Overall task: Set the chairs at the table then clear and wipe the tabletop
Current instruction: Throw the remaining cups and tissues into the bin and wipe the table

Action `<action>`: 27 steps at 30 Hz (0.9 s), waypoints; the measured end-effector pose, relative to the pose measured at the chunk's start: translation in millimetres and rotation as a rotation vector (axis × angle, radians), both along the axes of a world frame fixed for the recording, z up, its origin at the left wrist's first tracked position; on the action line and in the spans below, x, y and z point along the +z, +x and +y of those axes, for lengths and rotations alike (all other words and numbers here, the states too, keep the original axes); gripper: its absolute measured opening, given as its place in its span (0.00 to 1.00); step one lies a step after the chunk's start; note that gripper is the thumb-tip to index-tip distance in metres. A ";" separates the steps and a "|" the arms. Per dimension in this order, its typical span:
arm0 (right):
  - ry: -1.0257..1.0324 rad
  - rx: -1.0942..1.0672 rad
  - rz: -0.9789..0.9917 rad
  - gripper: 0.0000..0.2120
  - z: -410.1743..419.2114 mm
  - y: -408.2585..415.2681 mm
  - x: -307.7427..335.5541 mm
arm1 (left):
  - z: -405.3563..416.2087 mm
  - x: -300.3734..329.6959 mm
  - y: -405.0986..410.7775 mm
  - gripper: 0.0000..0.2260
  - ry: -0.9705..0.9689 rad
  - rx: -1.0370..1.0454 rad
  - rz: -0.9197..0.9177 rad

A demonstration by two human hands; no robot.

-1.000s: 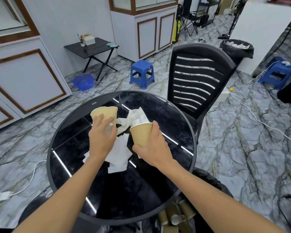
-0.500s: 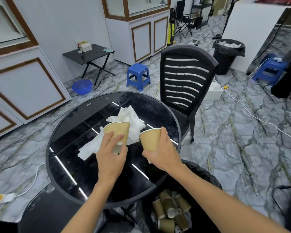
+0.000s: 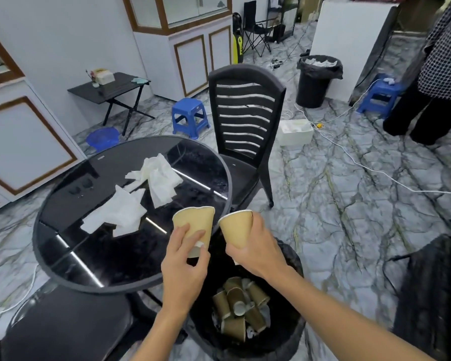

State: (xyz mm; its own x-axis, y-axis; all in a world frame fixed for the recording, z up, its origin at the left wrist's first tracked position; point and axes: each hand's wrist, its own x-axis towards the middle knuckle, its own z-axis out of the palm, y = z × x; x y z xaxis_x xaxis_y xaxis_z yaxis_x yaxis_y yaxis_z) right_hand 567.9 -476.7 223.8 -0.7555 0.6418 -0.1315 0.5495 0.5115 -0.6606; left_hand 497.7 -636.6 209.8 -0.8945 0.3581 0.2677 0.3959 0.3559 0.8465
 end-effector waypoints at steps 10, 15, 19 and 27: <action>-0.051 -0.043 -0.193 0.46 10.1 92.8 -54.6 | 8.2 -52.4 81.5 0.14 -0.056 -0.232 0.064; -0.092 -0.040 -0.241 0.47 6.1 110.5 -89.2 | -6.2 -109.5 97.2 0.12 -0.186 -0.262 0.014; -0.076 -0.002 -0.305 0.49 2.9 113.2 -112.6 | -11.6 -145.3 96.3 0.12 -0.264 -0.219 -0.025; -0.018 0.071 -0.332 0.47 0.0 106.5 -140.9 | -15.4 -169.8 82.0 0.23 -0.405 -0.285 -0.166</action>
